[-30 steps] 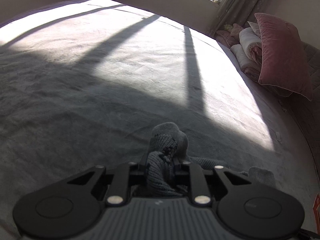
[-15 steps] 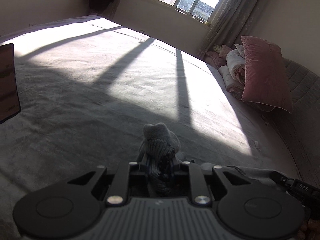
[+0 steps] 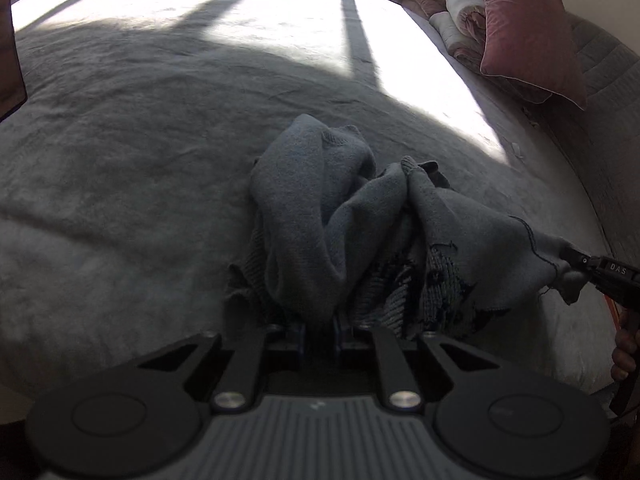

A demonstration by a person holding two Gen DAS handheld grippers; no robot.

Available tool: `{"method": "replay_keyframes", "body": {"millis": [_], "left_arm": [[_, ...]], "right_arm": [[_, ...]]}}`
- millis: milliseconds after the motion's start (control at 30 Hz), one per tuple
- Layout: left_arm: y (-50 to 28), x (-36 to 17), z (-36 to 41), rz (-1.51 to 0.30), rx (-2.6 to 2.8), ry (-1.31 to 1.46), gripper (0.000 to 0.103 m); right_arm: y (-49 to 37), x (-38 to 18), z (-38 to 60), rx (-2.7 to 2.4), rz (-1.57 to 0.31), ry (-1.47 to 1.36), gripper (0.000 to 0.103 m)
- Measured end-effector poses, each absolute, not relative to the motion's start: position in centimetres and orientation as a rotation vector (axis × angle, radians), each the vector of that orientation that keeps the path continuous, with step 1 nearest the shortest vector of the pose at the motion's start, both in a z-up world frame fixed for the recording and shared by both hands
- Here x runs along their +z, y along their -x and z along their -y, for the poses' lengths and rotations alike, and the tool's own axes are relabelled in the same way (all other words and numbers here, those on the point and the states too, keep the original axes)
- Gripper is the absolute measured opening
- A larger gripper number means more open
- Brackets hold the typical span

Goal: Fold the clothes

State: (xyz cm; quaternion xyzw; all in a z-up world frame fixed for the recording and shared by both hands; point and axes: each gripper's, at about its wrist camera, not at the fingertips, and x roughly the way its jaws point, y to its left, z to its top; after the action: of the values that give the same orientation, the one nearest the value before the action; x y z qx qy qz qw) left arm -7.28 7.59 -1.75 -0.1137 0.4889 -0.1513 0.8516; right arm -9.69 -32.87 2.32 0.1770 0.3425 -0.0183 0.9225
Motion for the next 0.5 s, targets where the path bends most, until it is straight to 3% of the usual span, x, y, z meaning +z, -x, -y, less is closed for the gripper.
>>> {"method": "replay_keyframes", "body": {"millis": [167,267,367,400,433,500], "left_arm": [[7.6,-1.2,-7.1,-1.008,-0.31,0.162,0.022],[7.7,0.6,-6.8,-0.96,-0.316,0.095,0.038],[7.5,2.4,-6.9,-0.912,-0.327,0.074,0.045],[7.3,3.0,-7.1,-0.893,-0.33,0.076,0.048],[7.0,3.5,-7.1,-0.876,-0.332,0.078,0.049],[6.0,4.0,-7.0,-0.861,-0.327,0.078,0.049]], "right_arm": [[9.4,-0.3,32.5,-0.043,-0.836,-0.321,0.007],[9.5,-0.6,32.3,-0.029,-0.854,-0.304,0.009],[9.7,0.0,32.2,-0.028,-0.838,-0.293,0.031],[9.8,0.2,32.2,-0.034,-0.827,-0.289,0.044],[9.7,0.5,32.2,-0.036,-0.815,-0.282,0.048],[9.6,1.0,32.2,-0.039,-0.791,-0.268,0.048]]}}
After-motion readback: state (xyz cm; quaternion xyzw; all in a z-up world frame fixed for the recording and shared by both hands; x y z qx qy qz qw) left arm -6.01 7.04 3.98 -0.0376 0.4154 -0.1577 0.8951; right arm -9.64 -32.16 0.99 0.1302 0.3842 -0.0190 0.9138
